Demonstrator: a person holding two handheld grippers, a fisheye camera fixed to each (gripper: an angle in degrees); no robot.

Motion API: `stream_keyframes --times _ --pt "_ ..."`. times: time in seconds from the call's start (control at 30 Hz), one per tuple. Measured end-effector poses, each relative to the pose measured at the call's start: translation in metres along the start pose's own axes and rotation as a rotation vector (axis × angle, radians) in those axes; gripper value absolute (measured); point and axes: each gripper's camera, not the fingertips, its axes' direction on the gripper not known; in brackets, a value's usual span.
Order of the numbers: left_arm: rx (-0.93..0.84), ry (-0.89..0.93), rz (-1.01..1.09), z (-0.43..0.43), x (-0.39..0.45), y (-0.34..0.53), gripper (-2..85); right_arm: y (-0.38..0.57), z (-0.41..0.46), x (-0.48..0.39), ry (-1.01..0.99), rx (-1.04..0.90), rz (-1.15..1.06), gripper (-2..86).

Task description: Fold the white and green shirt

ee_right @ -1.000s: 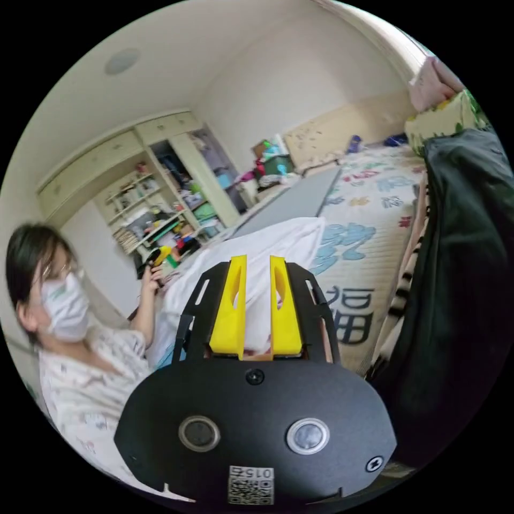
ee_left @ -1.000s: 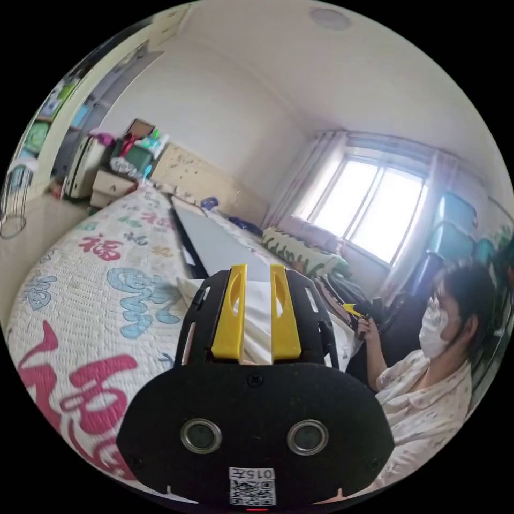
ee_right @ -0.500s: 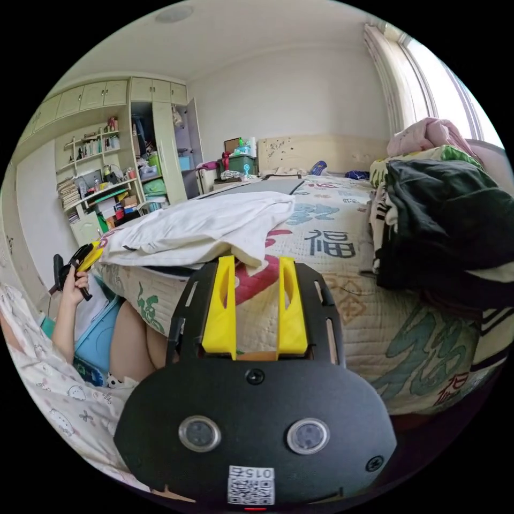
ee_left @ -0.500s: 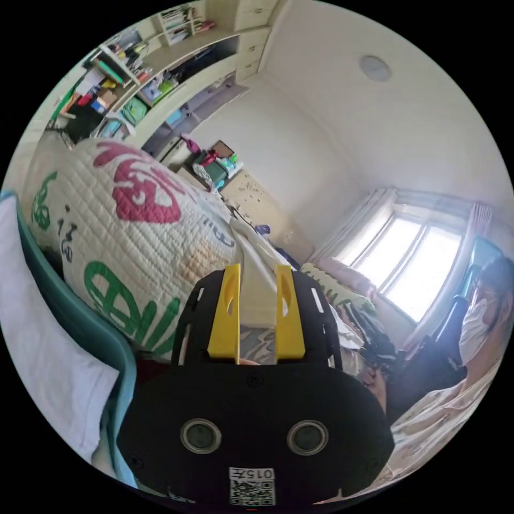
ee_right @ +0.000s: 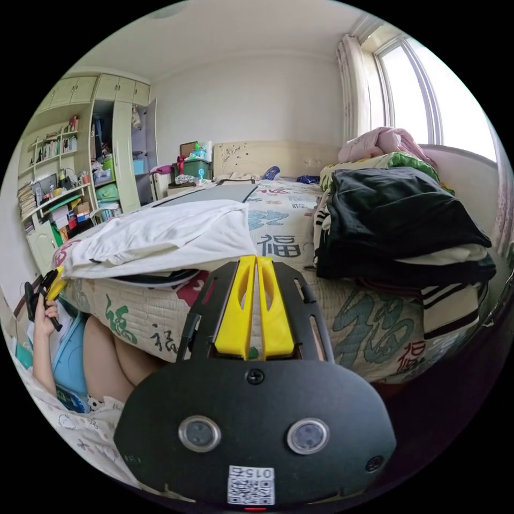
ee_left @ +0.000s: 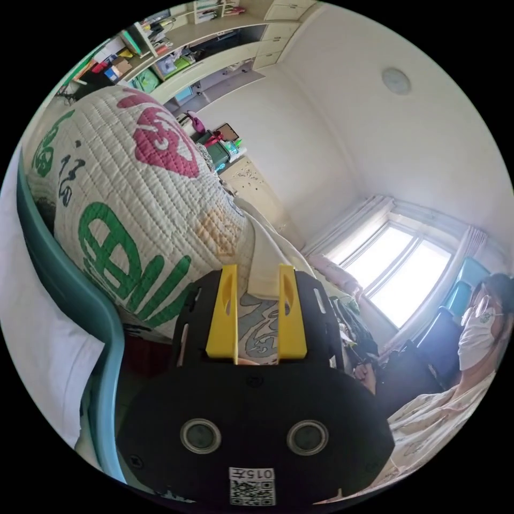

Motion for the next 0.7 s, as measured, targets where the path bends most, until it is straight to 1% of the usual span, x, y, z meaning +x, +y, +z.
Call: stream_keyframes --times 0.17,0.3,0.4,0.43,0.6,0.7 --pt "-0.025 0.139 -0.051 -0.013 -0.017 -0.025 9.6 0.001 0.003 0.018 0.042 -0.012 -0.001 -0.9" --pt "-0.017 0.138 -0.055 -0.018 -0.023 -0.035 7.8 -0.003 0.005 0.031 0.046 -0.013 0.026 -0.9" --pt "0.001 0.187 -0.066 -0.026 -0.031 -0.044 3.9 -0.005 -0.002 0.044 0.031 -0.005 0.041 -0.9" --pt "0.014 0.2 -0.049 -0.031 -0.031 -0.047 1.2 -0.005 -0.007 0.052 0.005 -0.001 0.054 -0.9" --pt "0.022 0.138 0.036 -0.049 -0.022 -0.066 -0.4 0.0 -0.026 0.092 -0.12 0.006 0.141 -0.8" --pt "0.032 0.083 0.092 -0.061 -0.013 -0.078 -0.6 0.011 -0.042 0.117 -0.045 0.025 0.198 -0.4"
